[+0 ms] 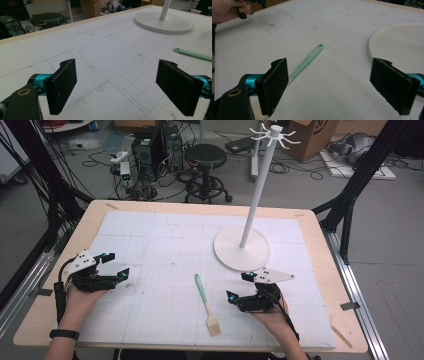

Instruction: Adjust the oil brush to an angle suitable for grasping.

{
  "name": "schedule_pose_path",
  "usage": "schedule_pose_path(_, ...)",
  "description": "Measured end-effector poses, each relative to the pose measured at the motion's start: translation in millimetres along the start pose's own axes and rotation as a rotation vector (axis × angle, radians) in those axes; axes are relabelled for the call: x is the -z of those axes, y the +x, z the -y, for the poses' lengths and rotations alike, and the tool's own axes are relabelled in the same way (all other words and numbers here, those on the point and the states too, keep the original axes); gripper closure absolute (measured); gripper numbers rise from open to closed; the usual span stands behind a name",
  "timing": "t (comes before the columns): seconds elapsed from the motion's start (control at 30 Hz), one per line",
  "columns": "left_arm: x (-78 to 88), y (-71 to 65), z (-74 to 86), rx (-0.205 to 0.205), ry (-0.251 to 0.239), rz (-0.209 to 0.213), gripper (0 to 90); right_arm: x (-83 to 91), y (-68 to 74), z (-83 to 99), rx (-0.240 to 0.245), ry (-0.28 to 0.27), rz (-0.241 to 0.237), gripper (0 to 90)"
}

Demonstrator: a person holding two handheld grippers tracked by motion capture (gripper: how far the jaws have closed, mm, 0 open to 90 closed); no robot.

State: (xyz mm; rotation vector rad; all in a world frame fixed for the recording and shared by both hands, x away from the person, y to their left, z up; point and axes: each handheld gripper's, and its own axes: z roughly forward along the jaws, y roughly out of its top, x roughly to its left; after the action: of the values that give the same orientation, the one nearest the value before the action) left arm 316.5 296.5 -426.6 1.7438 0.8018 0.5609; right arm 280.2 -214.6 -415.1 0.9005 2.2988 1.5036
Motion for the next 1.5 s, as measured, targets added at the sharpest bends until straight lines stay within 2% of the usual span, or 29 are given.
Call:
schedule_pose_path(0.33, -0.2, -0.5, -0.1, -0.001, 0.001, 0.001, 17.6, -13.8, 7.2, -1.7, 0.006, 0.017, -0.032, 14.5)
schedule_pose_path(0.83, 0.0, -0.5, -0.1, -0.002, -0.001, 0.003, 17.6, -44.5, 3.2, -4.6, -0.019, 0.050, -0.062, 16.6)
schedule_pose_path(0.97, -0.2, -0.6, -0.2, -0.005, 0.000, 0.004, 17.6, -48.9, 2.1, -4.9, -0.010, 0.059, -0.061, 21.6)
schedule_pose_path(1.07, -0.2, -0.6, -0.2, -0.003, 0.000, 0.003, 17.6, -50.2, -2.8, -7.4, -0.024, 0.044, -0.057, 29.6)
schedule_pose_path(1.1, -0.2, -0.6, -0.2, -0.003, 0.000, 0.003, 17.6, -50.2, -2.8, -7.4, -0.024, 0.044, -0.057, 29.6)
schedule_pose_path(1.13, -0.2, -0.5, -0.1, -0.003, 0.000, 0.003, 17.6, -51.3, -4.6, -8.9, -0.026, 0.042, -0.054, 37.0)
schedule_pose_path(1.2, -0.5, -0.6, 0.0, -0.002, 0.001, 0.002, 17.6, -53.1, -5.9, -9.4, -0.021, 0.043, -0.056, 42.8)
schedule_pose_path(1.23, -0.5, -0.6, 0.0, -0.002, 0.001, 0.002, 17.6, -53.1, -5.9, -9.4, -0.021, 0.043, -0.056, 42.8)
schedule_pose_path(1.3, -0.7, -0.6, 0.0, -0.003, 0.002, 0.004, 17.6, -57.1, -6.7, -9.7, -0.009, 0.056, -0.045, 49.8)
schedule_pose_path(1.33, -0.6, -0.7, 0.0, -0.004, 0.002, 0.005, 17.6, -61.3, -6.8, -10.4, 0.001, 0.071, -0.041, 56.9)
schedule_pose_path(1.37, -0.6, -0.7, -0.1, -0.004, 0.001, 0.004, 17.6, -61.3, -6.8, -10.4, 0.001, 0.071, -0.041, 56.9)
schedule_pose_path(1.4, -0.4, -0.5, -0.1, -0.003, 0.000, 0.005, 17.6, -64.5, -6.3, -11.4, 0.012, 0.080, -0.041, 62.7)
schedule_pose_path(1.43, -0.4, -0.5, -0.1, -0.003, 0.000, 0.005, 17.6, -64.5, -6.3, -11.4, 0.012, 0.080, -0.041, 62.7)
schedule_pose_path(1.47, -0.2, -0.5, -0.1, -0.002, 0.000, 0.004, 17.6, -67.9, -5.1, -13.0, 0.023, 0.090, -0.036, 68.4)
schedule_pose_path(1.5, -0.2, -0.5, -0.1, -0.002, 0.000, 0.004, 17.6, -67.9, -5.1, -13.0, 0.023, 0.090, -0.036, 68.4)
